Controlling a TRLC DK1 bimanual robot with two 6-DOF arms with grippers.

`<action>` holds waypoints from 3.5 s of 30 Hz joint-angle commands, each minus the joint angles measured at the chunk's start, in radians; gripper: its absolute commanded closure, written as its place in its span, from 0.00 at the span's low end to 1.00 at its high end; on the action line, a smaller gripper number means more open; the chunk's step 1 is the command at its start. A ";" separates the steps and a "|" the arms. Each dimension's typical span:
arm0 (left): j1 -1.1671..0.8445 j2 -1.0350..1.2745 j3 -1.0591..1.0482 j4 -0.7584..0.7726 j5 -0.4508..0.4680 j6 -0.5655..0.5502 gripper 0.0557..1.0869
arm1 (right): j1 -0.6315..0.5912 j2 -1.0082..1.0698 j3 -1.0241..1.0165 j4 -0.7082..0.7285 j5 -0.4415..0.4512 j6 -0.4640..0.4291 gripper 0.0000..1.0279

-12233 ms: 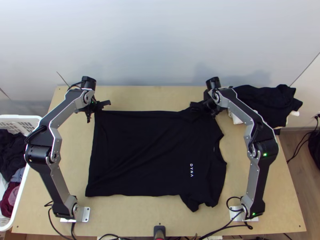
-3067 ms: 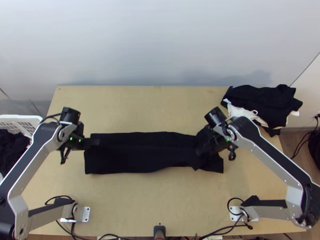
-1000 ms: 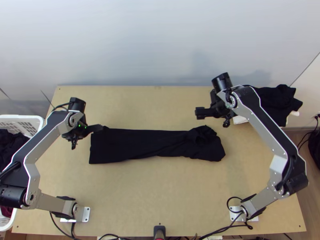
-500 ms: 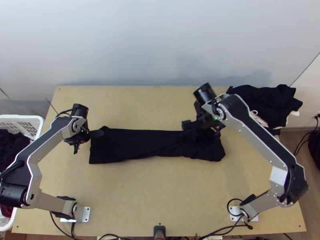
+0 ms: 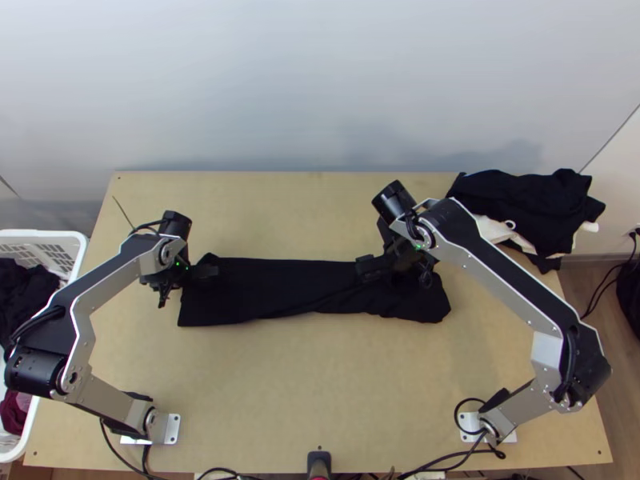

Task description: Fold the t-shirt

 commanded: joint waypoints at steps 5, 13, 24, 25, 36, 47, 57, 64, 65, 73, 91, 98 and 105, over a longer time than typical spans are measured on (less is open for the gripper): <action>-0.050 0.030 -0.031 0.075 0.014 -0.003 0.42 | 0.007 0.001 -0.009 0.000 -0.001 0.003 0.04; -0.054 0.018 -0.074 0.141 0.005 -0.008 0.78 | 0.012 -0.013 -0.016 0.000 -0.001 0.005 0.04; -0.093 -0.141 0.052 0.109 -0.001 -0.029 0.96 | 0.084 0.093 -0.013 0.041 -0.003 0.006 0.04; -0.099 -0.147 0.082 0.087 -0.001 -0.034 0.96 | 0.088 0.108 -0.016 0.052 -0.003 0.006 0.04; -0.160 -0.152 0.345 -0.039 0.054 -0.065 0.96 | 0.114 0.257 -0.089 0.162 -0.004 -0.003 0.04; -0.324 -0.078 0.527 -0.132 0.103 -0.100 0.96 | 0.110 0.340 -0.167 0.254 -0.003 0.005 0.04; -0.427 0.047 0.701 -0.167 0.104 -0.103 0.96 | -0.064 0.179 -0.134 0.219 -0.058 0.016 0.04; -0.489 0.092 0.782 -0.178 0.104 -0.108 0.96 | -0.229 0.005 0.024 0.040 -0.173 -0.021 0.04; -0.498 0.101 0.794 -0.180 0.104 -0.109 0.96 | -0.240 -0.006 0.040 0.026 -0.193 -0.029 0.04; -0.571 0.175 0.906 -0.197 0.124 -0.129 0.96 | -0.286 -0.081 0.144 -0.054 -0.208 0.025 0.04; -0.834 0.527 1.231 0.040 0.022 -0.161 0.96 | -0.531 -0.164 0.121 -0.086 -0.207 0.046 0.04; -0.874 0.573 1.204 0.202 -0.040 -0.151 0.96 | -0.541 -0.171 0.084 -0.099 -0.191 0.046 0.04; -0.943 0.658 1.198 0.327 -0.077 -0.146 0.96 | -0.561 -0.164 0.084 -0.106 -0.180 0.046 0.04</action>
